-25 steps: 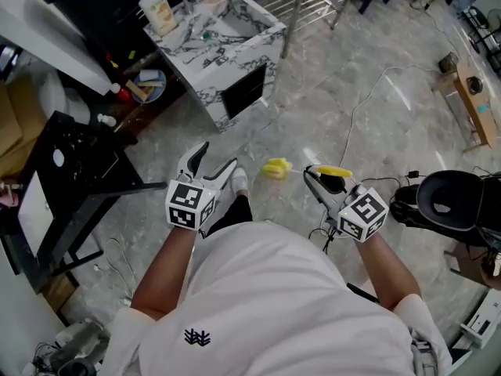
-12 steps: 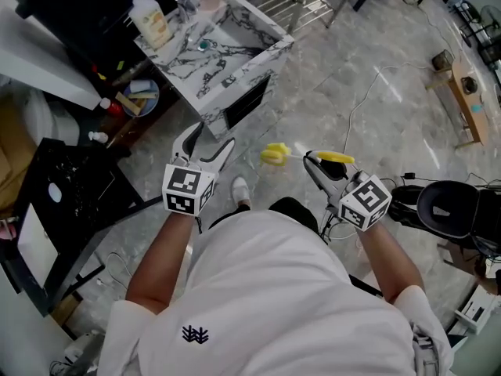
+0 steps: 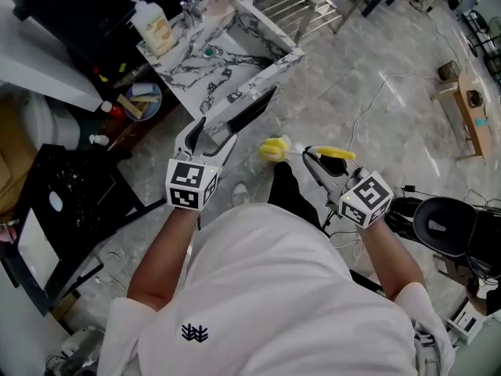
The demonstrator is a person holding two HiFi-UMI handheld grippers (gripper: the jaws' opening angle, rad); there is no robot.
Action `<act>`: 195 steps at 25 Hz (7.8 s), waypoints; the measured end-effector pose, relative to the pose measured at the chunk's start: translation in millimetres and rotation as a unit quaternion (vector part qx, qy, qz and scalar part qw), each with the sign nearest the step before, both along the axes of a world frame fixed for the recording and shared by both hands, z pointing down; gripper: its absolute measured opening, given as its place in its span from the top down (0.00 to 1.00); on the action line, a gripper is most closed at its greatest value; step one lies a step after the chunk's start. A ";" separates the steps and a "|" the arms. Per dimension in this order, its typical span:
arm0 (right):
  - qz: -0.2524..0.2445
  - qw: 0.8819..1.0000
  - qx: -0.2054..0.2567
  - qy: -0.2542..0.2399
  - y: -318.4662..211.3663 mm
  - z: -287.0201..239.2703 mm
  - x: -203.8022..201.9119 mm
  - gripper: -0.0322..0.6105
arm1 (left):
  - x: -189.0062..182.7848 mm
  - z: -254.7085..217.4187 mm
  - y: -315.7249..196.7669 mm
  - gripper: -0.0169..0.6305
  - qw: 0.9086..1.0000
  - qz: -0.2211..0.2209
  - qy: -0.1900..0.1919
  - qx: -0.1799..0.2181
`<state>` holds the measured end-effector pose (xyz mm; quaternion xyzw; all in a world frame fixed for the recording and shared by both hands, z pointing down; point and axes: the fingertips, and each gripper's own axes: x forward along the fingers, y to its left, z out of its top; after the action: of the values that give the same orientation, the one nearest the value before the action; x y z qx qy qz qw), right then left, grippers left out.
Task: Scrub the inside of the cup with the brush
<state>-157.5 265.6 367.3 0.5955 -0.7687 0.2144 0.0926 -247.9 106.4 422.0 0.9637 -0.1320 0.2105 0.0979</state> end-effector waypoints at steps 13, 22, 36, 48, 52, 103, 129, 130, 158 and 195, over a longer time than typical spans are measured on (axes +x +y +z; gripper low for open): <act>-0.099 0.995 0.016 -0.026 -106.1 2.9 132.2 0.88 | 112.0 13.0 -85.1 0.46 0.995 -0.094 -0.025 0.005; -0.150 0.988 0.014 -0.037 -136.0 5.7 216.9 0.88 | 193.9 30.1 -141.3 0.44 0.984 -0.172 -0.037 0.010; -0.150 0.987 0.007 -0.052 -177.1 17.2 247.1 0.88 | 246.6 64.5 -221.8 0.37 0.977 -0.205 -0.050 0.002; -0.100 0.994 -0.004 -0.034 -217.8 19.7 214.6 0.88 | 258.7 96.1 -275.7 0.35 0.982 -0.182 -0.044 -0.016; -0.110 0.993 -0.007 -0.034 -232.9 25.2 213.0 0.88 | 269.3 111.9 -300.7 0.34 0.979 -0.196 -0.046 -0.022; -0.296 0.954 -0.027 -0.033 -313.5 33.7 344.2 0.88 | 316.0 147.2 -361.6 0.39 0.956 -0.274 -0.104 -0.017; -0.368 0.924 0.076 -0.076 -334.2 -50.1 201.1 0.88 | 193.6 110.5 -203.8 0.39 0.957 -0.108 -0.267 0.022; -0.375 0.921 0.073 -0.076 -335.4 -46.9 194.6 0.88 | 194.7 110.6 -202.6 0.39 0.957 -0.103 -0.271 0.024; -0.418 0.904 0.032 -0.083 -349.3 -8.7 184.9 0.88 | 182.7 131.4 -182.5 0.39 0.931 -0.059 -0.359 0.020; -0.446 0.890 0.068 -0.066 -343.1 -18.5 176.1 0.88 | 188.6 134.4 -179.9 0.39 0.930 -0.051 -0.363 0.012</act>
<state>18.6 -77.6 348.8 0.1795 -0.9703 0.1369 0.0865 -59.2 -73.5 556.5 0.8145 -0.2096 0.5394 0.0419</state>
